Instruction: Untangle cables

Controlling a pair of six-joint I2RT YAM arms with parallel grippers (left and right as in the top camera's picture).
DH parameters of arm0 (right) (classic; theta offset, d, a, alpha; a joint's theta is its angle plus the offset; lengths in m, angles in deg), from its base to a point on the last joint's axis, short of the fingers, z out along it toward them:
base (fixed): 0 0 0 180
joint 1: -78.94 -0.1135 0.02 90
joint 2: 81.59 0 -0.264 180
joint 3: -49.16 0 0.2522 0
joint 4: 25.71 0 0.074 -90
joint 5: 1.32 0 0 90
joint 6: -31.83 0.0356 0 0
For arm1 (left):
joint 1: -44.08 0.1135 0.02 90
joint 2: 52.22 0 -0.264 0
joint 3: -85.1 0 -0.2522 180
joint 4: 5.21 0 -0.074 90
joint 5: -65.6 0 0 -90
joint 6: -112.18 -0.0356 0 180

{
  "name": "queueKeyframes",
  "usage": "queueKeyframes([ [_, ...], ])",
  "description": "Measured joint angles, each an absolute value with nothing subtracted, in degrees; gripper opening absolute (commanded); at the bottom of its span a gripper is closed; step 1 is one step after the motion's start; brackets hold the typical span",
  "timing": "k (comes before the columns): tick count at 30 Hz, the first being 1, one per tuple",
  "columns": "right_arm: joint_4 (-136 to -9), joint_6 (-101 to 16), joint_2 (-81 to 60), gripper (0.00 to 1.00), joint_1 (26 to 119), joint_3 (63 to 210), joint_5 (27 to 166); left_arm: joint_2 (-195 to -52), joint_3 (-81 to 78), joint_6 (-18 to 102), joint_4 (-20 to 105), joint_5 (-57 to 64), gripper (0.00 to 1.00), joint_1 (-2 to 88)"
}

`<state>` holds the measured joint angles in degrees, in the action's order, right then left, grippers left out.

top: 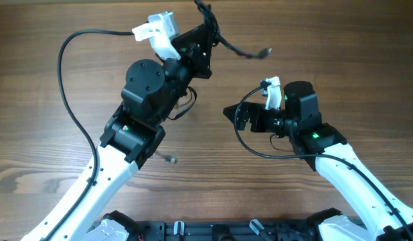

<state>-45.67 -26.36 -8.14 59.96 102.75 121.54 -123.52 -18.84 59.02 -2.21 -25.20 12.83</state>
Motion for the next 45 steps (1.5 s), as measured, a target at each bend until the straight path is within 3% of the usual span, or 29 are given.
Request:
queueKeyframes([
  [11, -12.93, -34.4, -8.08, 1.0, 59.96, 102.51, 120.75, -123.57, -18.84, 87.02, -1.58, -26.12, 0.04, 14.4],
  [15, -7.99, -37.79, -8.08, 1.0, 59.96, 102.51, 120.75, -123.57, -18.84, 94.37, -1.58, -26.03, 0.04, 12.72],
  [26, -3.75, -39.01, -8.08, 0.99, 59.96, 102.51, 120.86, -123.57, -18.84, 97.56, -1.6, -26.1, 0.04, 3.17],
  [34, -0.38, -38.88, -8.08, 0.93, 59.96, 102.51, 125.19, -123.57, -18.84, 97.67, -1.58, -26.38, 0.04, 1.01],
  [36, -0.34, -38.73, -8.08, 0.84, 59.96, 102.51, 125.78, -123.57, -18.84, 97.82, -1.58, -26.58, 0.04, 1.01],
  [37, -0.21, -38.57, -8.08, 0.73, 59.96, 102.51, 126.02, -123.57, -18.84, 97.93, -1.6, -26.71, 0.04, 1.01],
  [39, -0.03, -38.22, -8.08, 0.44, 59.96, 102.51, 126.08, -123.57, -18.84, 97.95, -1.6, -26.73, 0.04, 0.94],
  [40, -0.01, -38.29, -8.08, 0.24, 59.96, 102.51, 125.93, -123.57, -18.84, 97.95, -1.6, -26.75, 0.04, 0.81],
  [41, 0.01, -38.12, -8.08, 0.09, 59.96, 102.51, 125.67, -123.57, -18.84, 97.95, -1.6, -26.75, 0.04, 0.61],
  [42, -0.03, -37.74, -8.08, 0.04, 59.96, 102.49, 125.25, -123.57, -18.84, 97.95, -1.6, -26.75, 0.04, 0.33],
  [45, -2.74, -35.75, -8.08, 0.04, 59.96, 102.51, 121.91, -123.57, -18.84, 97.95, -1.6, -26.75, 0.04, -0.17],
])
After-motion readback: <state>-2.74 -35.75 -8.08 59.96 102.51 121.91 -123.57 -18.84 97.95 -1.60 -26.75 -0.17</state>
